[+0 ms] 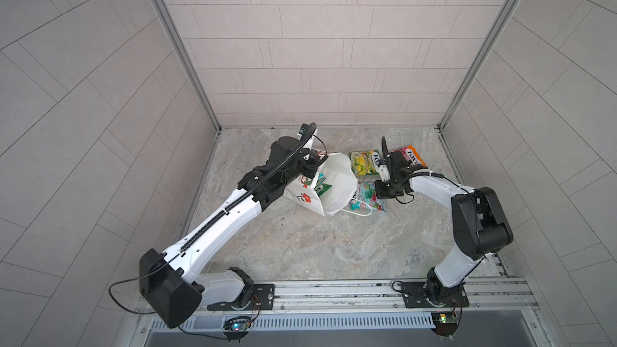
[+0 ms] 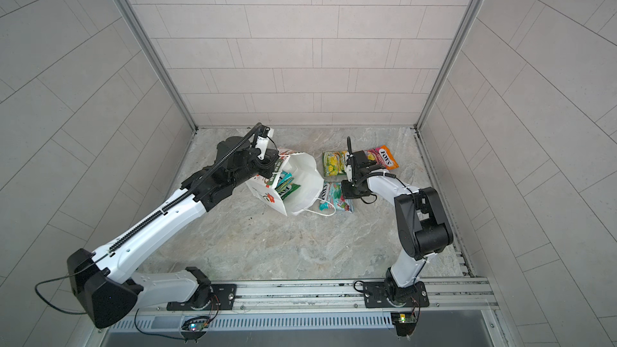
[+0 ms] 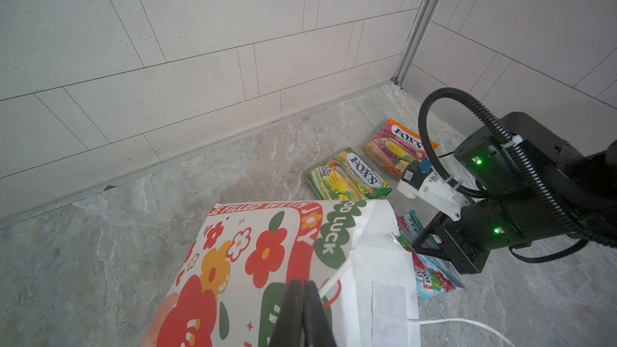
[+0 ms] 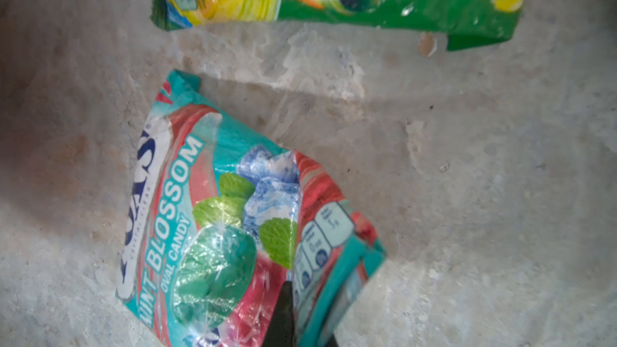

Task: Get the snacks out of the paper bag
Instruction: 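Lower the teal packet onto the table nearer the robot, open right gripper, then move the right gripper back over the bag opening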

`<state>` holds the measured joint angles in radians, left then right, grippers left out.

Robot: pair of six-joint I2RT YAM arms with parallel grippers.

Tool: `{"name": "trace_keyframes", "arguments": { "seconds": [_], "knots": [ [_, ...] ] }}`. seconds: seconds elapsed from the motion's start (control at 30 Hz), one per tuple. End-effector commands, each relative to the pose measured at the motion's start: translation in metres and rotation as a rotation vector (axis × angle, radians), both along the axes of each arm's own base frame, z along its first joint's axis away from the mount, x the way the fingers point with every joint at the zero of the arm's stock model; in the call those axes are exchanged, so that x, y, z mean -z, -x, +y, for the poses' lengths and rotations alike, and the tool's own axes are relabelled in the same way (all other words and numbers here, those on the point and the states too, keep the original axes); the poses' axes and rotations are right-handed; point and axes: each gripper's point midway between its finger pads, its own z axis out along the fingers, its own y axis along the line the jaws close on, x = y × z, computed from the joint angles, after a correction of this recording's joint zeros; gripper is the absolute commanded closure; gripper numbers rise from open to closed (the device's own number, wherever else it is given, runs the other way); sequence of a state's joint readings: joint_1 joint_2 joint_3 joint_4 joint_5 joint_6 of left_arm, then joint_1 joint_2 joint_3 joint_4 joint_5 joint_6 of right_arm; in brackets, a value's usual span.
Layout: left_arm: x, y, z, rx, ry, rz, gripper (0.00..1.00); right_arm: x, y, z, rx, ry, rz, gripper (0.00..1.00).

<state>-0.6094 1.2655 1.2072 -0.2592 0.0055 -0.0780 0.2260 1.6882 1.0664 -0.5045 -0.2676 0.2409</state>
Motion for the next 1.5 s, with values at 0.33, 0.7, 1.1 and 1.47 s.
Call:
{"name": "trace_keyframes", "arguments": {
  "seconds": [0.33,0.7,1.1,1.47],
  "knots": [
    [-0.007,0.004,0.002,-0.001,0.003,-0.023,1.0,-0.029,-0.015,-0.027,0.085,0.116,-0.122,0.56],
    [-0.008,0.005,0.001,0.008,0.007,-0.022,1.0,-0.083,0.009,0.005,0.038,-0.126,-0.224,0.55],
    [-0.01,0.006,-0.001,0.014,0.018,-0.021,1.0,-0.156,0.034,0.066,-0.043,-0.52,-0.376,0.56],
    [-0.012,0.008,-0.002,0.018,0.024,-0.025,1.0,-0.171,0.071,0.15,-0.279,-0.596,-0.354,0.59]
  ]
}}
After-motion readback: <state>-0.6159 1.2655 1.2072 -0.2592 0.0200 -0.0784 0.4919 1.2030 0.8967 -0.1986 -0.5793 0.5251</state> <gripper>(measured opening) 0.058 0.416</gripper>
